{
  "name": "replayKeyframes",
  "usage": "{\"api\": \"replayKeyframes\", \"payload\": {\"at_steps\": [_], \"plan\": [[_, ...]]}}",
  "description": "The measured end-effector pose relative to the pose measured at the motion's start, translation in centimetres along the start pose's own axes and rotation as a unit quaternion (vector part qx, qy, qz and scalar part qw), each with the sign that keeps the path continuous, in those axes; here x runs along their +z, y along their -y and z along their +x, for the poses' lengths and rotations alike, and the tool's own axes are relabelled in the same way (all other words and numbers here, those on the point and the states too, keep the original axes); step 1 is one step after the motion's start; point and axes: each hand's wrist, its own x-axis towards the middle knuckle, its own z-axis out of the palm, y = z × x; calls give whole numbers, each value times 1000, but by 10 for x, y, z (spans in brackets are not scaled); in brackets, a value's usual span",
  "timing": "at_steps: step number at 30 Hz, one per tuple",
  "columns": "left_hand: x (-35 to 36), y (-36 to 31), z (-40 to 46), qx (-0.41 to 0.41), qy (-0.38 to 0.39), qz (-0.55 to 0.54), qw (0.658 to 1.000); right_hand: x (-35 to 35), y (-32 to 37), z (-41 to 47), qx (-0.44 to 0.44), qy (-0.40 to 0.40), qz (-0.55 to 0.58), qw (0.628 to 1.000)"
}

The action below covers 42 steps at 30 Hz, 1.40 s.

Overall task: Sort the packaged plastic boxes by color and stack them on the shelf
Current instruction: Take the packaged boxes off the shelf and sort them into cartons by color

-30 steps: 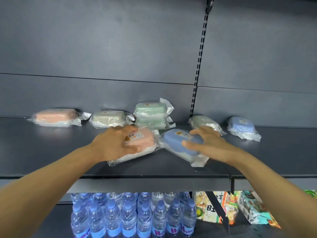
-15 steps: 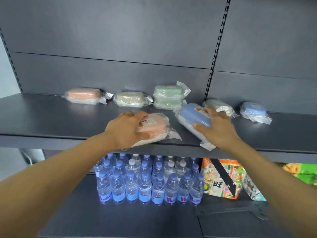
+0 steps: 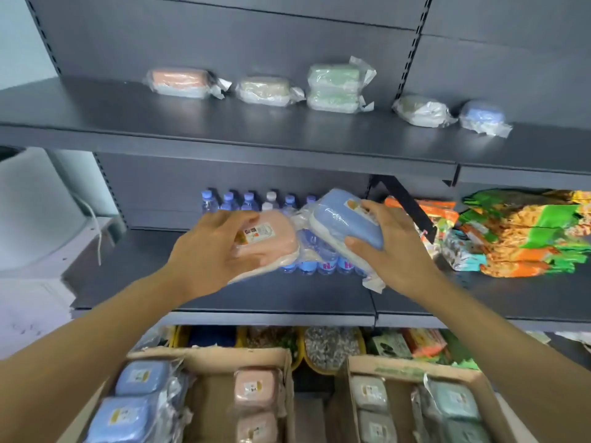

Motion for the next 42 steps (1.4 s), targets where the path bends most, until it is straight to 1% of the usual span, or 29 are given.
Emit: {"api": "replayKeyframes", "payload": {"at_steps": [4,6,13,16,20,23,27,30,32,35,38,40,42], "plan": [[38,14,-44,-45,29,-3,999,41,-25,-37,11,59,-12,998],[58,21,-65,-72,56,-3,996,62,-40,-55,25,92,-18,995],[130,46,-147,-147,148,3,978,125,-90,-120,54,167,-31,984],[150,57,-176,-168,177,-2,970,148,-99,-140,60,189,-33,980],[179,74,-196,-194,228,-8,954,174,-96,-159,102,229,-26,968],[215,91,-202,-191,256,-18,947,200,-97,-170,128,249,-30,960],[277,110,-202,-174,301,-28,937,240,-97,-187,172,239,-25,955],[327,122,-200,-151,326,-27,933,272,-94,-200,195,205,-14,959],[353,126,-199,-144,329,-28,933,285,-92,-203,202,184,-8,962],[407,139,-199,-129,324,-39,937,315,-102,-208,202,160,-10,966],[455,147,-197,-104,297,-36,948,337,-114,-210,202,144,-9,969],[479,149,-196,-84,275,-16,958,347,-123,-211,191,136,7,972],[496,151,-197,-58,268,20,961,354,-131,-213,185,134,22,973]]}}
